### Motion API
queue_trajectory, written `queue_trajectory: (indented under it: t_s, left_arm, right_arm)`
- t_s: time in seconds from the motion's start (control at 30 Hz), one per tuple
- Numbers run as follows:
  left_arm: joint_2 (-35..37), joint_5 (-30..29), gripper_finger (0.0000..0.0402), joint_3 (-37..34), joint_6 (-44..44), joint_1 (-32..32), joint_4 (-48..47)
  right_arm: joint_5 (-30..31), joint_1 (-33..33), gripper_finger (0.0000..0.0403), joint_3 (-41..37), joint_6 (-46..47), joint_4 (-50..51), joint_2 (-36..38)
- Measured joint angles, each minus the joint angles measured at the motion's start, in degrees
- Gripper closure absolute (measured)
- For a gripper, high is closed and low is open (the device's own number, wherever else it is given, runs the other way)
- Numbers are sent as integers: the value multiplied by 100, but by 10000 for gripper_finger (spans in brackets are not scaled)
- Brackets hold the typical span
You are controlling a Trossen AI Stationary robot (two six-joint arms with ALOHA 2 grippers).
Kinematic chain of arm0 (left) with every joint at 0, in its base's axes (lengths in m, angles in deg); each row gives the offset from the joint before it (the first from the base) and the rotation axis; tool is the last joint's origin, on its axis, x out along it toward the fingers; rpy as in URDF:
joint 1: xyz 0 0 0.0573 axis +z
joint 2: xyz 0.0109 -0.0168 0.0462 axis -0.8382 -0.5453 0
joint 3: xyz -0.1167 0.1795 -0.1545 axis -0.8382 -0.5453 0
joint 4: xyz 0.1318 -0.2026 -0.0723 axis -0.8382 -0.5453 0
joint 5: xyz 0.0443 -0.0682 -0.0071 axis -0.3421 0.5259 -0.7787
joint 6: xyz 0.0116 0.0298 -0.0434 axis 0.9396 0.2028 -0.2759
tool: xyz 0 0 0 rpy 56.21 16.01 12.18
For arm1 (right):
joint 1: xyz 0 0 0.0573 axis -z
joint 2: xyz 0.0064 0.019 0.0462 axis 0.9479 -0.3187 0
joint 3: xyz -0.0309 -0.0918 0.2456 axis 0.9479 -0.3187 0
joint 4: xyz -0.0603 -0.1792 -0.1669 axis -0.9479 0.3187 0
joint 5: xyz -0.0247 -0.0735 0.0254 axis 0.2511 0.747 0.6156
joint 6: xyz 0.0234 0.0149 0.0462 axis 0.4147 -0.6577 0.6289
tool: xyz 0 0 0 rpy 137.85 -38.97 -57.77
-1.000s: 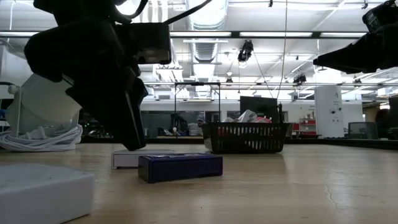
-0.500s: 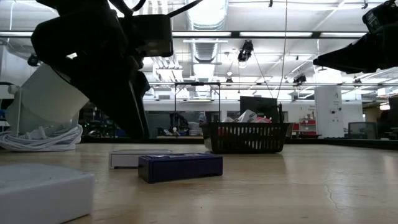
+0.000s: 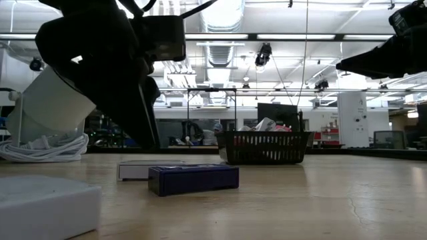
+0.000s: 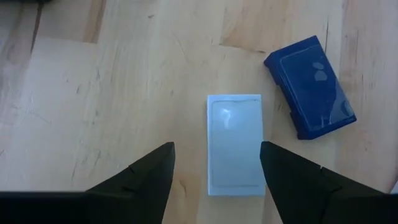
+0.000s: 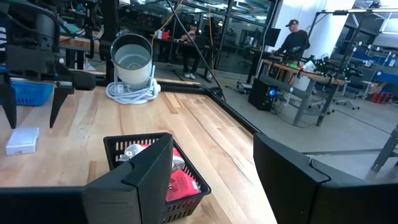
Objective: Pick & Place Office items
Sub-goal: Put the top white digital timer into the blue bin
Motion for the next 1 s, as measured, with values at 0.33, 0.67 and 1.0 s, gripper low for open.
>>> queue_trajectory:
  t_s: [0.33,0.67,1.0]
  left_arm:
    - [0,107,154,-6,-230,-143,109]
    - [-222,105,154,-140,-249,-151,202]
    - [-401,12,154,-138,-245,-138,240]
  right_arm:
    - [0,-1,186,0,1,0,0]
    - [0,-1,186,0,0,0,0]
    - [0,-1,186,0,2,0,0]
